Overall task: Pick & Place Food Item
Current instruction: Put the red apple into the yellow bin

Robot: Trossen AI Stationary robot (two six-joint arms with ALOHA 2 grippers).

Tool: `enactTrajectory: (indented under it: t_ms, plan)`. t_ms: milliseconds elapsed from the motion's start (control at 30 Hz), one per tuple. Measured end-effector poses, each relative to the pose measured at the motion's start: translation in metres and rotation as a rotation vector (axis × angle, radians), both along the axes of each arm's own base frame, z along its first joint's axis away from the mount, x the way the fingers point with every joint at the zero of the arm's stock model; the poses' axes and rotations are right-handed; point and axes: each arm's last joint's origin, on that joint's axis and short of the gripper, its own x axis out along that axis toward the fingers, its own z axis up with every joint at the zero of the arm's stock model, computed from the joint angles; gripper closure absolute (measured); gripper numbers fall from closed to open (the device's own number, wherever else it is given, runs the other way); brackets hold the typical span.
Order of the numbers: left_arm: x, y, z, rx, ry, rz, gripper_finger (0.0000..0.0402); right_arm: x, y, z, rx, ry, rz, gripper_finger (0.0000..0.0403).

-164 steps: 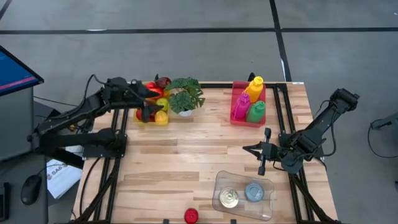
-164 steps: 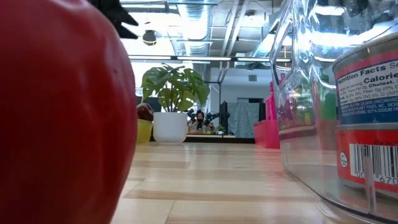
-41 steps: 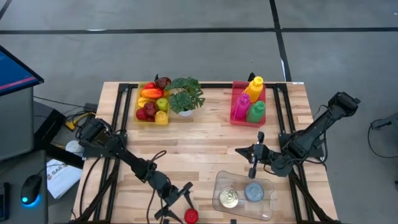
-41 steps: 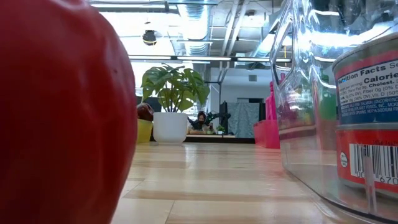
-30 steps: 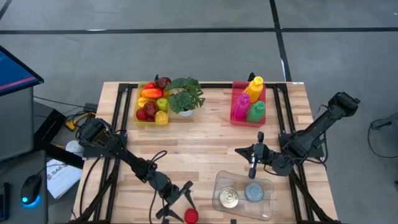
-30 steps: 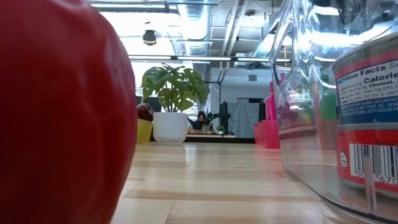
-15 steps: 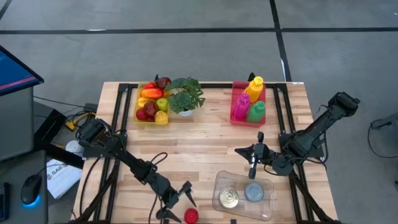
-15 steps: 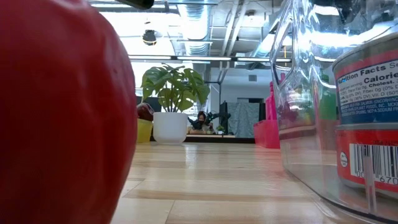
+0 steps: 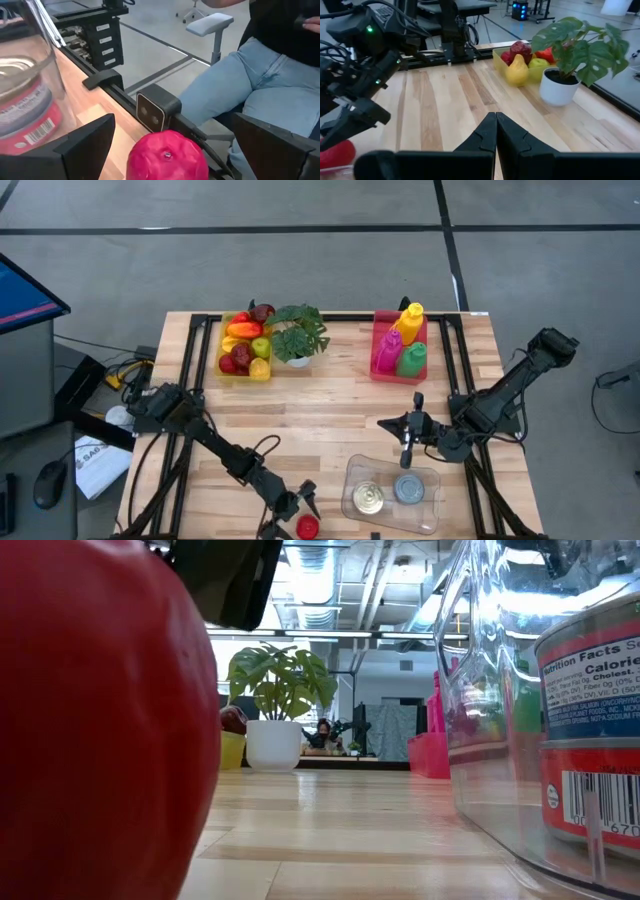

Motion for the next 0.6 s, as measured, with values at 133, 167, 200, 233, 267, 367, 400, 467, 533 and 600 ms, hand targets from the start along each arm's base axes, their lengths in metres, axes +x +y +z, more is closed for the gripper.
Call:
enactTrajectory:
  t_ms: [133, 167, 200, 233, 267, 367, 400, 467, 533, 600]
  plan:
    - [0.005, -0.003, -0.008, -0.016, 0.035, 0.012, 0.0013, 0.000, 0.001, 0.000, 0.005, 0.004, 0.014, 0.0403]
    - [0.006, -0.005, -0.010, -0.013, 0.039, 0.012, 0.0013, 0.000, 0.001, 0.000, 0.006, 0.005, 0.016, 0.0403]
    - [0.008, -0.006, -0.013, -0.009, 0.043, 0.013, 0.0013, 0.000, 0.001, 0.000, 0.008, 0.006, 0.021, 0.0403]
    - [0.008, -0.006, -0.015, -0.006, 0.047, 0.013, 0.0013, 0.000, 0.001, 0.000, 0.011, 0.009, 0.029, 0.0403]
    - [0.009, -0.007, -0.017, -0.003, 0.050, 0.013, 0.0013, 0.000, 0.001, 0.000, 0.013, 0.011, 0.035, 0.0403]
    - [0.011, -0.008, -0.019, -0.003, 0.051, 0.013, 0.0013, -0.001, 0.002, 0.000, 0.014, 0.013, 0.045, 0.0403]
    - [0.011, -0.008, -0.020, -0.002, 0.052, 0.014, 0.0013, -0.001, 0.002, 0.000, 0.014, 0.013, 0.046, 0.0403]
    - [0.010, -0.008, -0.020, 0.001, 0.060, 0.014, 0.0013, -0.001, 0.003, 0.000, 0.015, 0.014, 0.050, 0.0403]
    - [0.010, -0.007, -0.021, 0.003, 0.064, 0.015, 0.0013, -0.001, 0.003, 0.000, 0.015, 0.014, 0.050, 0.0403]
    - [0.010, -0.007, -0.021, 0.005, 0.067, 0.015, 0.0013, -0.001, 0.003, 0.000, 0.015, 0.014, 0.050, 0.0403]
